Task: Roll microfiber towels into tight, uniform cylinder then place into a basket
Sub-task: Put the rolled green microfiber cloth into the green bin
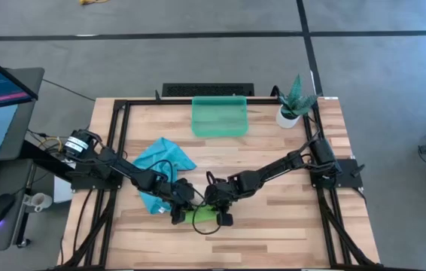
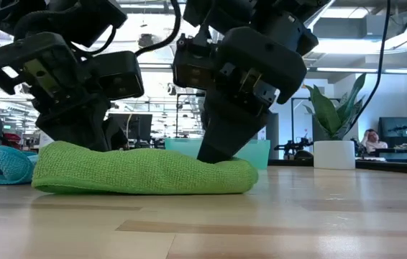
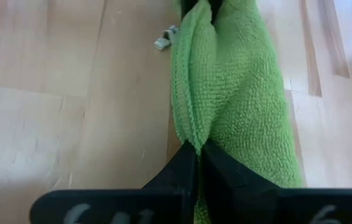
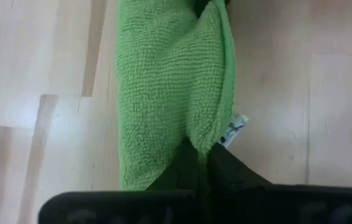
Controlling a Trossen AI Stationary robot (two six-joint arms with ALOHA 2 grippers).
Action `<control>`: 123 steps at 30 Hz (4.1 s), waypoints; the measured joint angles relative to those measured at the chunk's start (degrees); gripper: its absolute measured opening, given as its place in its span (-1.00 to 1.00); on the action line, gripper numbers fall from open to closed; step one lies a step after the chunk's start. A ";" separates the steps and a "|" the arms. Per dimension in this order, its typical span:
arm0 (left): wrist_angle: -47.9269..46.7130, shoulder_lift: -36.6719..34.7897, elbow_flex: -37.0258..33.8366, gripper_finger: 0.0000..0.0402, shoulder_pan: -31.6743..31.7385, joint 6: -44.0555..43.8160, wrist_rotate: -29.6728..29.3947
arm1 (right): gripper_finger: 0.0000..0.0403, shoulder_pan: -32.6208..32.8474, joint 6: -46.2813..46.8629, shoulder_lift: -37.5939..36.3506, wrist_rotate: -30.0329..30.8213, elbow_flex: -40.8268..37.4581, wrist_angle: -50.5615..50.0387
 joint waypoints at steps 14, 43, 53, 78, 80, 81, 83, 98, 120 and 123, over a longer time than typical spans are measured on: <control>-12.95 0.19 10.05 -0.98 -0.68 2.86 -0.85 | -0.90 2.48 -4.28 -4.46 4.81 -0.39 -4.66; -14.55 -0.21 11.38 -0.99 0.24 7.03 2.18 | -0.88 3.81 -5.28 -5.70 18.03 -0.20 -7.74; -22.99 -7.74 11.40 -1.00 5.73 15.23 2.00 | -0.90 0.06 -10.64 -10.11 23.90 -0.20 -8.24; -29.79 -9.18 13.21 -1.00 17.95 25.70 5.60 | -0.89 -7.83 -11.34 -14.97 19.13 -9.44 0.45; -28.78 -8.63 12.97 -1.00 16.42 23.98 5.07 | -0.89 -6.73 -9.42 -14.82 19.05 -10.38 1.57; -28.42 -8.15 12.98 -1.00 15.74 23.00 5.08 | -0.90 -6.23 -8.59 -14.86 19.03 -10.53 1.68; -28.25 -7.44 12.80 -1.00 14.33 21.22 4.75 | -0.90 -5.28 -8.17 -14.81 19.00 -10.60 2.79; -26.22 -0.26 12.87 -1.00 8.59 11.75 -0.97 | -0.89 -4.37 -1.23 -9.35 18.42 -10.16 5.95; -27.33 -0.60 12.80 -0.45 8.61 10.31 -5.00 | -0.89 -6.02 5.94 -9.24 15.02 -10.14 5.21; -27.27 -0.59 12.80 -0.32 8.96 10.48 -3.36 | -0.86 -6.02 5.94 -9.22 14.92 -10.16 5.22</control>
